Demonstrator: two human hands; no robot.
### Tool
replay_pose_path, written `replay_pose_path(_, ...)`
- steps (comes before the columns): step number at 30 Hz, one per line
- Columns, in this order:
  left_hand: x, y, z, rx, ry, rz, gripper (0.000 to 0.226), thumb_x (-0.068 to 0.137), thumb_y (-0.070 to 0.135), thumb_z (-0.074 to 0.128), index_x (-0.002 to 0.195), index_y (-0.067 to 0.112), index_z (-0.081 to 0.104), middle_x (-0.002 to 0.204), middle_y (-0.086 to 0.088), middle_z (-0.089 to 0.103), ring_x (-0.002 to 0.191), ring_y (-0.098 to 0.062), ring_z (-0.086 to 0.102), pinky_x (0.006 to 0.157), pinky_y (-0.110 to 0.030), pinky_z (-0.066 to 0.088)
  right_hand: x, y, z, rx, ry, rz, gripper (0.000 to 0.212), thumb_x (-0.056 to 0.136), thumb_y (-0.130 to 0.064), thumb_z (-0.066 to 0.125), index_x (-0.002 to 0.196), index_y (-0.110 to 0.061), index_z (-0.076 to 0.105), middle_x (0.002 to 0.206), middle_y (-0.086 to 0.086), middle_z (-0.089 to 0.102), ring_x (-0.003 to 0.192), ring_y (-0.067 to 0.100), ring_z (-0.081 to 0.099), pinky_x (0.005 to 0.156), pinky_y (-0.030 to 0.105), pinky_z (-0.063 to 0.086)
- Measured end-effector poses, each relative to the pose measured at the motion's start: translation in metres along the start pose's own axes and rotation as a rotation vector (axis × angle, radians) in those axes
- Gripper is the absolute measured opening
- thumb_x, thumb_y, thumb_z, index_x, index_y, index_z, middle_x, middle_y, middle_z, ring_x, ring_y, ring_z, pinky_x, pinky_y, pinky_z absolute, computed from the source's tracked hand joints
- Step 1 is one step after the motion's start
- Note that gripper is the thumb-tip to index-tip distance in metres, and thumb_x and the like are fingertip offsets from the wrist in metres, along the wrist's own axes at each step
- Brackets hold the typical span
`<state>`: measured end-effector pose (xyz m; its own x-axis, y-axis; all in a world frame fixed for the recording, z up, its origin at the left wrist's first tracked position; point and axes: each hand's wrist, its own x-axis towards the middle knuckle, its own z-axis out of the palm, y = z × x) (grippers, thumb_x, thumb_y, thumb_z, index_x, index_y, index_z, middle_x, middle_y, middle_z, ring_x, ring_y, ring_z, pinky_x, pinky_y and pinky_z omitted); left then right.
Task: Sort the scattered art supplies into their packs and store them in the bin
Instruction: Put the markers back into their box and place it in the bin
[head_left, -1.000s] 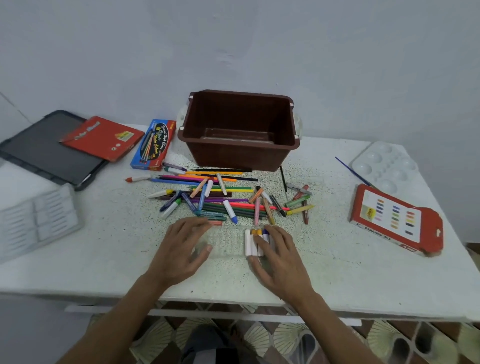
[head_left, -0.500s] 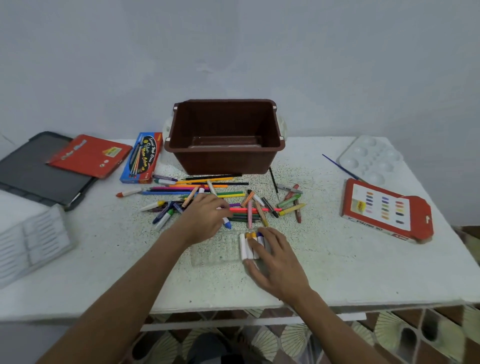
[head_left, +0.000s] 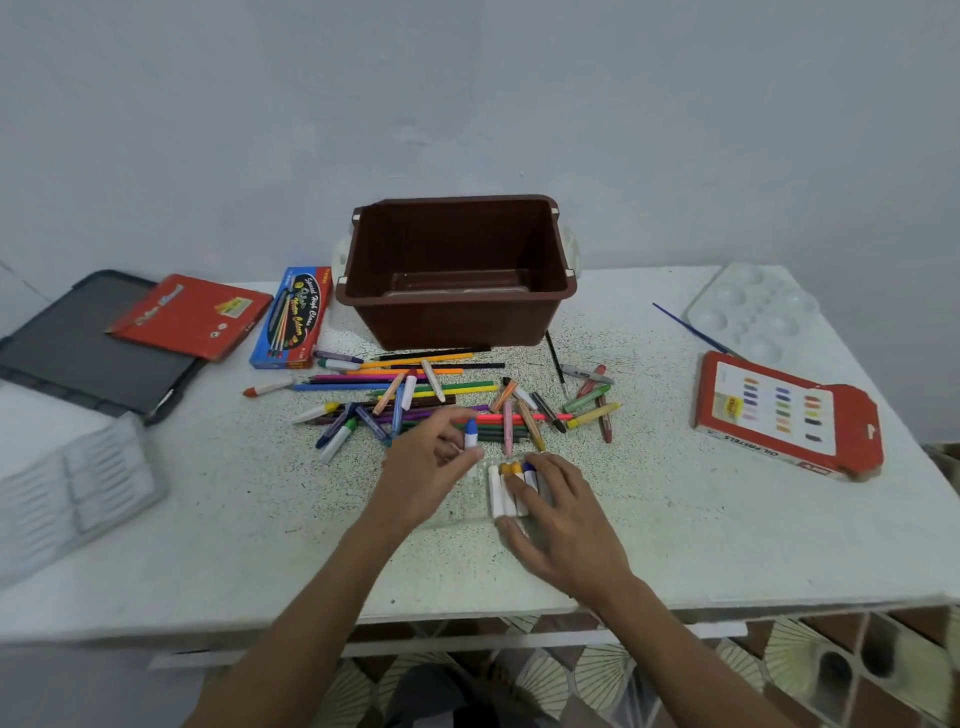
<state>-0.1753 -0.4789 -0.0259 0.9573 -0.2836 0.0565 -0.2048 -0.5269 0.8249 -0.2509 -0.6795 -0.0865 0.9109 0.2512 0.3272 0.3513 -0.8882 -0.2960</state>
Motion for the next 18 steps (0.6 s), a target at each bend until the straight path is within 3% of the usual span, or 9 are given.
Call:
replay_pose_path(5, -0.013, -0.001, 0.013, -0.065, -0.044, -0.162, 0.031, 0.087, 0.031, 0.074, 0.116, 0.032, 0.064, 0.089, 0.01, 0.067, 0.072, 0.003, 0.066, 0.063, -0.009, 0.05, 0.0, 0.0, 0.0, -0.018, -0.015, 0.004, 0.05, 0.096, -0.048, 0.053, 0.131, -0.013, 0.059, 0.136, 0.015, 0.054, 0.131, 0.031, 0.043, 0.107, 0.044, 0.041)
replay_pose_path(8, -0.017, -0.003, 0.018, -0.047, -0.042, -0.194, 0.032, 0.088, 0.027, 0.073, 0.119, 0.024, 0.066, 0.097, 0.008, 0.068, 0.073, -0.001, 0.069, 0.063, -0.014, 0.054, 0.0, 0.0, 0.0, -0.03, -0.012, -0.002, 0.049, 0.096, -0.047, 0.053, 0.13, -0.013, 0.06, 0.135, 0.015, 0.054, 0.131, 0.031, 0.043, 0.109, 0.041, 0.039)
replay_pose_path(12, -0.021, -0.007, 0.02, 0.093, -0.042, -0.12, 0.037, 0.089, 0.025, 0.073, 0.125, 0.019, 0.067, 0.096, 0.009, 0.067, 0.075, 0.005, 0.062, 0.067, -0.009, 0.051, 0.0, 0.001, 0.002, -0.024, -0.007, -0.005, 0.048, 0.095, -0.047, 0.053, 0.129, -0.012, 0.061, 0.135, 0.015, 0.054, 0.131, 0.031, 0.043, 0.109, 0.041, 0.039)
replay_pose_path(15, -0.022, -0.013, 0.021, 0.303, -0.068, 0.006, 0.042, 0.094, 0.035, 0.063, 0.134, 0.019, 0.06, 0.108, 0.005, 0.063, 0.091, -0.008, 0.059, 0.084, -0.027, 0.051, 0.0, 0.001, 0.002, -0.022, -0.001, -0.004, 0.048, 0.095, -0.046, 0.054, 0.129, -0.012, 0.061, 0.134, 0.015, 0.055, 0.13, 0.03, 0.044, 0.109, 0.04, 0.039)
replay_pose_path(18, -0.024, -0.022, 0.024, 0.391, -0.099, 0.058, 0.044, 0.099, 0.037, 0.055, 0.139, 0.017, 0.055, 0.111, 0.004, 0.054, 0.1, -0.013, 0.053, 0.082, -0.025, 0.043, 0.0, 0.0, 0.001, -0.02, 0.01, -0.008, 0.048, 0.095, -0.046, 0.054, 0.128, -0.012, 0.062, 0.133, 0.015, 0.055, 0.129, 0.03, 0.045, 0.108, 0.039, 0.039)
